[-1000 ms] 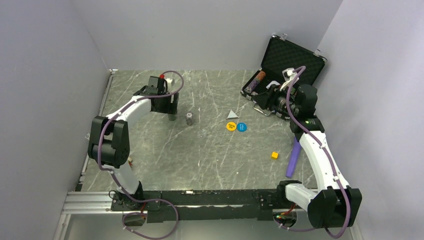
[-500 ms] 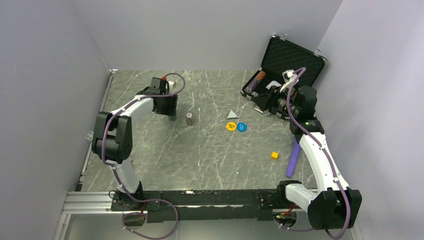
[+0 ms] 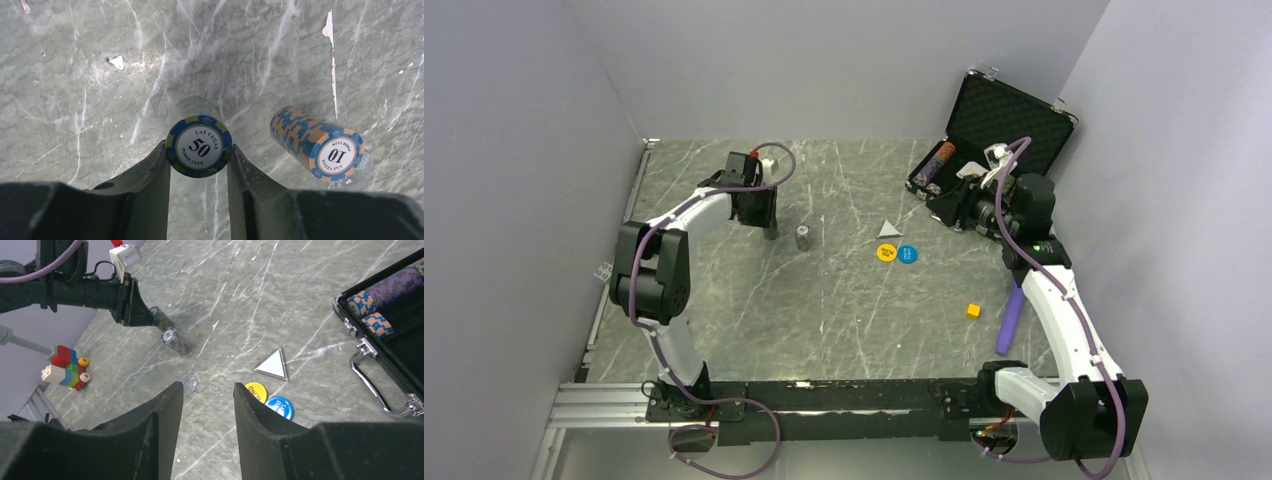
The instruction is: Pack up texas hold em set
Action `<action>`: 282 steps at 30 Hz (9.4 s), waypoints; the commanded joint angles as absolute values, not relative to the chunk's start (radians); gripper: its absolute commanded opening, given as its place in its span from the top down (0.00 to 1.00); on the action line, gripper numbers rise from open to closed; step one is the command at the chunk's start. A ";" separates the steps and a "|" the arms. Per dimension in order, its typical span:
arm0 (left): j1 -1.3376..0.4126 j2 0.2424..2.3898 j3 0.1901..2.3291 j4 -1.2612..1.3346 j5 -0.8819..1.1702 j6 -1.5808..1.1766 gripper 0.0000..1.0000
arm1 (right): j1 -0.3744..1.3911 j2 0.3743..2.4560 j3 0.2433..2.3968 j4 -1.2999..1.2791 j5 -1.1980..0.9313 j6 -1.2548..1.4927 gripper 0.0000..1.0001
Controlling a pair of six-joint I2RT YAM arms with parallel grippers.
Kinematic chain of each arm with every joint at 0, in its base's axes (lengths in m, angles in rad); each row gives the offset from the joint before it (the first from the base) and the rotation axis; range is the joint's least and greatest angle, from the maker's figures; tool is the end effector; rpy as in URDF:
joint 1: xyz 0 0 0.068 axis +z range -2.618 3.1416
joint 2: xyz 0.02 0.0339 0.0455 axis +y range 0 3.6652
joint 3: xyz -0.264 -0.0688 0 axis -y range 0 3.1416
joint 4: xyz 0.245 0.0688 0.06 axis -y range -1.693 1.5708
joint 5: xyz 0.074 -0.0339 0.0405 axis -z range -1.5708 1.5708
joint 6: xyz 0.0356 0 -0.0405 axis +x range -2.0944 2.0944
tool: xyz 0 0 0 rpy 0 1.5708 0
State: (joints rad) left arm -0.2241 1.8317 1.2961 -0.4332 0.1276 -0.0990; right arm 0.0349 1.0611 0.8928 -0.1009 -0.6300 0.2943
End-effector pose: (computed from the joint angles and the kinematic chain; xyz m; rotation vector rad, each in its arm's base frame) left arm 0.3805 -0.0914 0.2050 0.2101 2.5445 -0.2884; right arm 0.2410 0.0294 0.3347 -0.2109 1.8504 0.8065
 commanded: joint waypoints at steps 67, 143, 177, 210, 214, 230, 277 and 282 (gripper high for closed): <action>-0.402 1.490 1.255 -0.416 0.964 -0.154 0.53 | 0.873 1.322 0.985 -0.033 0.084 -0.095 1.00; -0.347 1.354 1.212 -0.425 0.454 -0.080 0.01 | -0.006 2.227 1.812 -0.259 -0.072 0.707 0.45; -0.346 1.371 1.212 -0.428 0.447 -0.067 0.01 | -0.018 2.301 1.943 -0.092 -0.178 0.205 0.25; -0.347 1.369 1.210 -0.422 0.462 -0.074 0.01 | -0.053 2.350 1.888 -0.239 -0.543 0.092 0.33; -0.346 1.371 1.209 -0.421 0.466 -0.076 0.01 | -0.052 2.306 1.808 -0.214 -0.585 0.077 0.33; -0.347 1.363 1.206 -0.424 0.447 -0.071 0.01 | -0.050 2.244 1.799 -0.235 -0.462 0.050 0.22; -0.463 1.802 1.330 -0.407 0.027 -0.022 0.18 | -0.030 1.259 0.986 -0.155 -0.416 0.287 0.14; -0.462 1.833 1.355 -0.390 0.049 -0.025 0.30 | -0.030 1.245 0.982 -0.171 -0.411 0.281 0.14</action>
